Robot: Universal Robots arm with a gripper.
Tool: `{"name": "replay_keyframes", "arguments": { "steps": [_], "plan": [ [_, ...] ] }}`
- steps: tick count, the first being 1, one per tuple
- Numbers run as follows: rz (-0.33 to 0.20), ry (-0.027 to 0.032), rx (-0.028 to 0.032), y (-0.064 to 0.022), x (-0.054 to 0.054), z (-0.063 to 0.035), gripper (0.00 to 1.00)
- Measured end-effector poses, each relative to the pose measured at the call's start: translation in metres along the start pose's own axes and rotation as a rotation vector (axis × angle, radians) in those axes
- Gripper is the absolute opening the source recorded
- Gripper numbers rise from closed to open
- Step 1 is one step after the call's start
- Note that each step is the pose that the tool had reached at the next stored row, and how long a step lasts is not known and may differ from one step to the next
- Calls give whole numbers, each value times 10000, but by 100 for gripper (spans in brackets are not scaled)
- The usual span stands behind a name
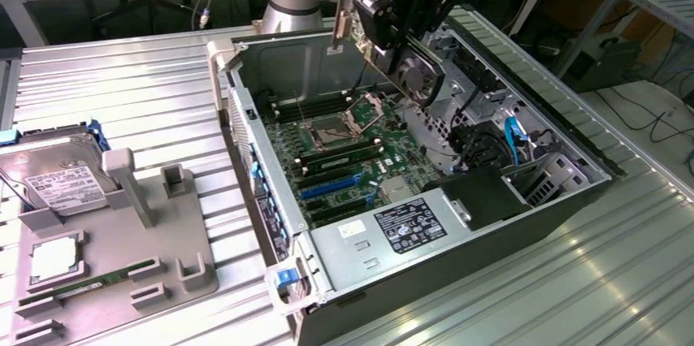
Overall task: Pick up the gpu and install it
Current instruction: 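Insert the gpu into the slot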
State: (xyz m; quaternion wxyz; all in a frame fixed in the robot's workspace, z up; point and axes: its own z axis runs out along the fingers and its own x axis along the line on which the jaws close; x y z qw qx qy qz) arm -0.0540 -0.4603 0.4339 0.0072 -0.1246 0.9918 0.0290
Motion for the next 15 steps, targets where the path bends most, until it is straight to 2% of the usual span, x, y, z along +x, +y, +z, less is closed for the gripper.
{"name": "replay_keyframes", "arguments": {
  "steps": [15],
  "plan": [
    [-1104, 61, -24, 0, 0, 0, 28]
  ]
}}
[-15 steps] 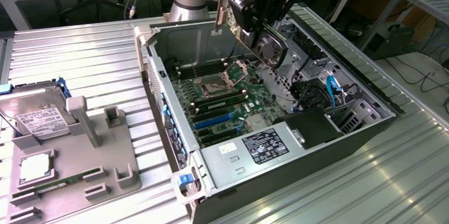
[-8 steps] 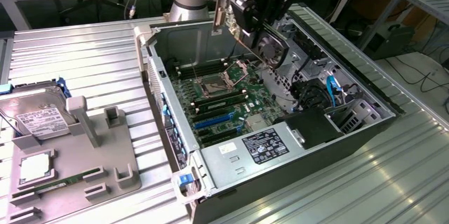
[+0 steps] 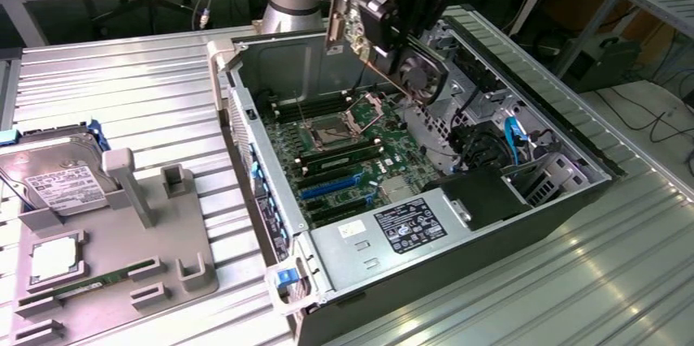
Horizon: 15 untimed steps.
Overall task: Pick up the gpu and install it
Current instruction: 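Insert the gpu into the slot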
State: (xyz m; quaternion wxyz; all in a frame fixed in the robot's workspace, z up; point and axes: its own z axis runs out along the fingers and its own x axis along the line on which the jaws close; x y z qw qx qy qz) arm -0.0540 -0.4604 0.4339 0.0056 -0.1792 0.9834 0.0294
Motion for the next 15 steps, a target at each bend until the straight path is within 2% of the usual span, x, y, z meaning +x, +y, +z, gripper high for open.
{"name": "replay_keyframes", "arguments": {
  "steps": [4, 6, 15],
  "plan": [
    [-416, 23, -9, 0, 0, 0, 28],
    [-923, 51, -20, 0, 0, 0, 28],
    [-2600, 145, -55, 0, 0, 0, 28]
  ]
}}
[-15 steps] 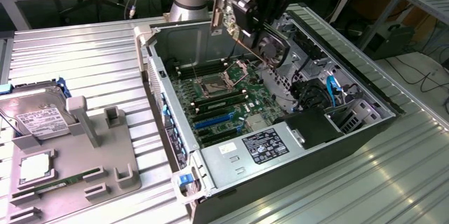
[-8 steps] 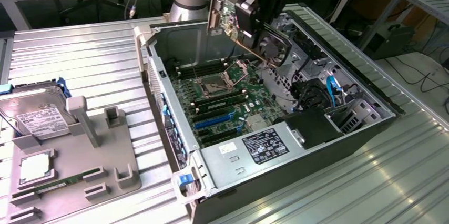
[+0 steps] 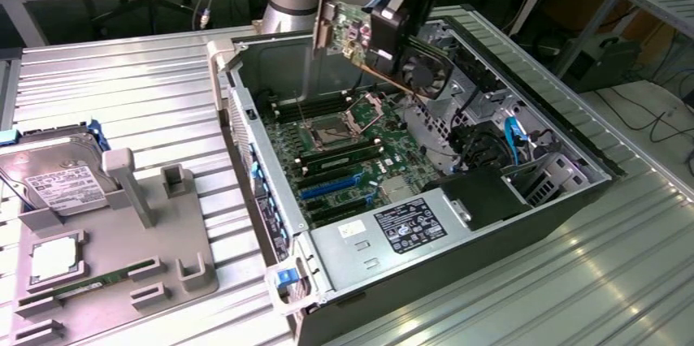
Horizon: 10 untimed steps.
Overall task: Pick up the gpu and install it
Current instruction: 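Insert the gpu into the slot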
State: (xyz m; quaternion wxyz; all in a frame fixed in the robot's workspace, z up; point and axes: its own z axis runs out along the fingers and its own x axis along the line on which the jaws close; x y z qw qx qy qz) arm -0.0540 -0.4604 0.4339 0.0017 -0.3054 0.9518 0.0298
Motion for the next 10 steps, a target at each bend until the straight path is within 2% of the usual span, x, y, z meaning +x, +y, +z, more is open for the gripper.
{"name": "replay_keyframes", "arguments": {
  "steps": [3, 10],
  "plan": [
    [-290, 16, -7, 0, -1, 0, 28],
    [-1571, 87, -34, -1, -1, 1, 28]
  ]
}}
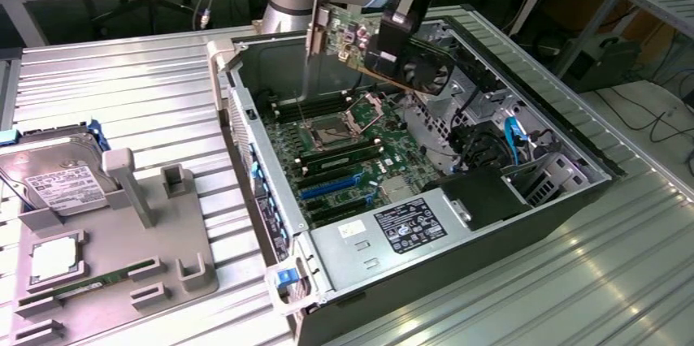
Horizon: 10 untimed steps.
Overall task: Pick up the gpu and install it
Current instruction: 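Insert the gpu into the slot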
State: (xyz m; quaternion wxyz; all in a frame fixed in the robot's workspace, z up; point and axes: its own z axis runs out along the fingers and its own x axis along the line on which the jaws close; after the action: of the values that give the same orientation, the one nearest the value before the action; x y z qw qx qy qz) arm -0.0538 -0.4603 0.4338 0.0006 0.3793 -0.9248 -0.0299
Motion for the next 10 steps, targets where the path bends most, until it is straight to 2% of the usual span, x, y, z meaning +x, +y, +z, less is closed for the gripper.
{"name": "replay_keyframes", "arguments": {
  "steps": [2, 4, 10],
  "plan": [
    [-381, 22, -8, 0, 0, 0, 28],
    [-1007, 56, -22, 0, 0, 1, 28],
    [-2080, 117, -45, 0, 0, 1, 28]
  ]
}}
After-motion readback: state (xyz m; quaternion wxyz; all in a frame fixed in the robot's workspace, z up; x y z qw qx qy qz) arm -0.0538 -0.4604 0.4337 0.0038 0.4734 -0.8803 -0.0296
